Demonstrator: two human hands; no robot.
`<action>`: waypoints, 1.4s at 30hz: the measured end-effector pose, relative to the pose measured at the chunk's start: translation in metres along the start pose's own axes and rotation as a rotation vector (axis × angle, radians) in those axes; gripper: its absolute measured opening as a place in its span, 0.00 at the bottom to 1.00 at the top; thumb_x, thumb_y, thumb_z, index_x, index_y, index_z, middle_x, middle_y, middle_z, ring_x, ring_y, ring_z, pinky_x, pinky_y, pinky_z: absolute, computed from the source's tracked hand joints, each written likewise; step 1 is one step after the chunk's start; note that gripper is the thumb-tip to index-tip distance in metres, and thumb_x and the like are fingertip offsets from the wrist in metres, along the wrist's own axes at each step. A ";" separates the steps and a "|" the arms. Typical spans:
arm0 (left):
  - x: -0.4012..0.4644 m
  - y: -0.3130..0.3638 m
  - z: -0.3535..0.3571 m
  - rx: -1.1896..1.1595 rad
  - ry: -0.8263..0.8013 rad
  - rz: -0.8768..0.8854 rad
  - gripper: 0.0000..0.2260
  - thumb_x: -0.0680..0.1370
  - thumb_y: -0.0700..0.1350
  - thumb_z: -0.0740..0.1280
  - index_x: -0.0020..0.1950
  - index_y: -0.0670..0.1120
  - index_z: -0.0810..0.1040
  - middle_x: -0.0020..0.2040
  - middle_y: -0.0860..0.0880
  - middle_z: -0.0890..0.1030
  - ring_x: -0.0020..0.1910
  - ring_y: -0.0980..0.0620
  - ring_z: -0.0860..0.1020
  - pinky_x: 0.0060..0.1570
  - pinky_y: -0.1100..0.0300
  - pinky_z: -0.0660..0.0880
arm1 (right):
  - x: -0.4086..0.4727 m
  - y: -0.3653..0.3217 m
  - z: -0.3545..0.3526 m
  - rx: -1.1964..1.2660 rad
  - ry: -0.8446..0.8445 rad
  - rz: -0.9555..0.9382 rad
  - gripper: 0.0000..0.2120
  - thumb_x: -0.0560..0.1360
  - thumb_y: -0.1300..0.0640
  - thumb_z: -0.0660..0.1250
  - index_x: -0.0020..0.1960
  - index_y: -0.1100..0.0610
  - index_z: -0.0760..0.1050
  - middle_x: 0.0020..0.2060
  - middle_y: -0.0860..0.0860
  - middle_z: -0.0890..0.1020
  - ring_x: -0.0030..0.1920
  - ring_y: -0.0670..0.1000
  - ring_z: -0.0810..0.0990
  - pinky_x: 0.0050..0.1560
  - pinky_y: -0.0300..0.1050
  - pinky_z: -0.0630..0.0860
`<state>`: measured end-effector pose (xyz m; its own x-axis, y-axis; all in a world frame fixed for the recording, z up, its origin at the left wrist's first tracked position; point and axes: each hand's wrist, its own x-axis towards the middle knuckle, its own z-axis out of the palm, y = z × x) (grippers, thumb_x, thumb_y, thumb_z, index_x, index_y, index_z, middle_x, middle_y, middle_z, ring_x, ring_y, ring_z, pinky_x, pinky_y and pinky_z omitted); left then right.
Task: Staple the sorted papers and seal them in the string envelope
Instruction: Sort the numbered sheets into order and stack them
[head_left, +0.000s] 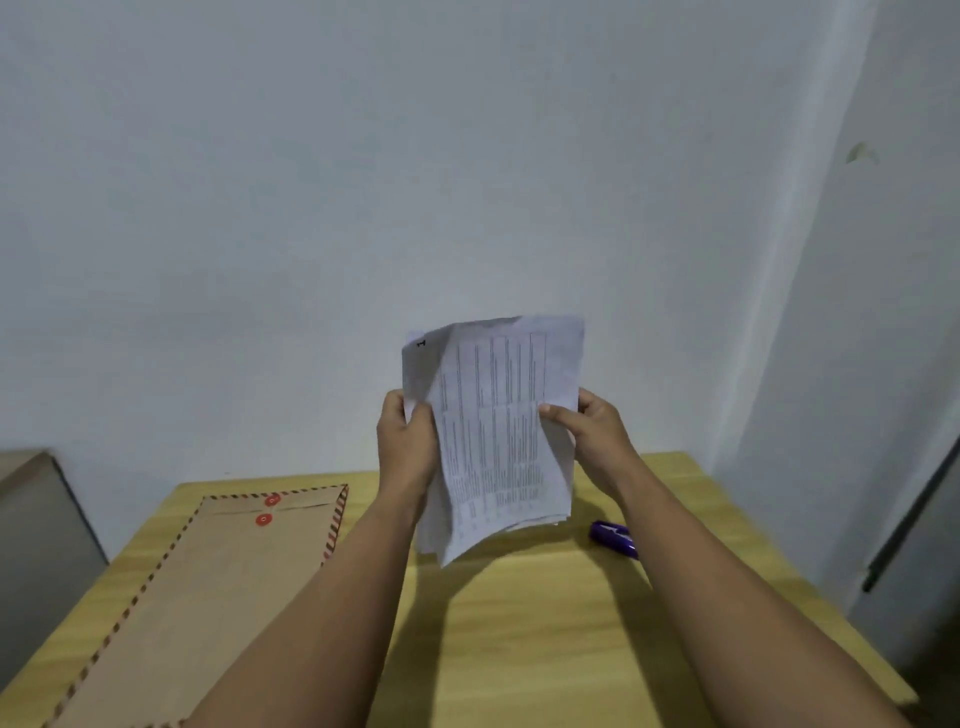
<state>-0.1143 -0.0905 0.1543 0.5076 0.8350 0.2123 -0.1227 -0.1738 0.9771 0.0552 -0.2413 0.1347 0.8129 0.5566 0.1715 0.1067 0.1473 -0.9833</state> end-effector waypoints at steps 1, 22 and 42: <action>-0.002 -0.006 0.002 0.008 -0.005 -0.022 0.06 0.83 0.44 0.58 0.50 0.43 0.69 0.44 0.47 0.76 0.40 0.51 0.74 0.37 0.55 0.69 | -0.002 0.008 0.002 -0.004 0.025 -0.008 0.13 0.77 0.61 0.74 0.61 0.54 0.84 0.54 0.51 0.89 0.53 0.55 0.88 0.55 0.54 0.84; 0.020 -0.011 0.004 0.087 -0.019 0.182 0.14 0.86 0.48 0.58 0.44 0.46 0.76 0.37 0.53 0.76 0.30 0.65 0.71 0.30 0.71 0.66 | -0.013 0.036 -0.007 -0.147 -0.095 0.098 0.12 0.80 0.62 0.71 0.63 0.53 0.81 0.55 0.47 0.88 0.51 0.44 0.88 0.45 0.36 0.82; 0.041 0.028 -0.004 0.480 -0.439 0.333 0.19 0.86 0.54 0.59 0.38 0.44 0.69 0.31 0.54 0.67 0.28 0.58 0.63 0.33 0.58 0.62 | -0.001 -0.084 0.013 -0.498 -0.413 -0.038 0.09 0.79 0.53 0.74 0.49 0.58 0.88 0.46 0.55 0.89 0.46 0.52 0.87 0.52 0.47 0.82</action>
<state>-0.1001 -0.0594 0.1900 0.8158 0.4293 0.3874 0.0060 -0.6762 0.7367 0.0378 -0.2431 0.2176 0.5266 0.8419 0.1178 0.4645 -0.1690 -0.8693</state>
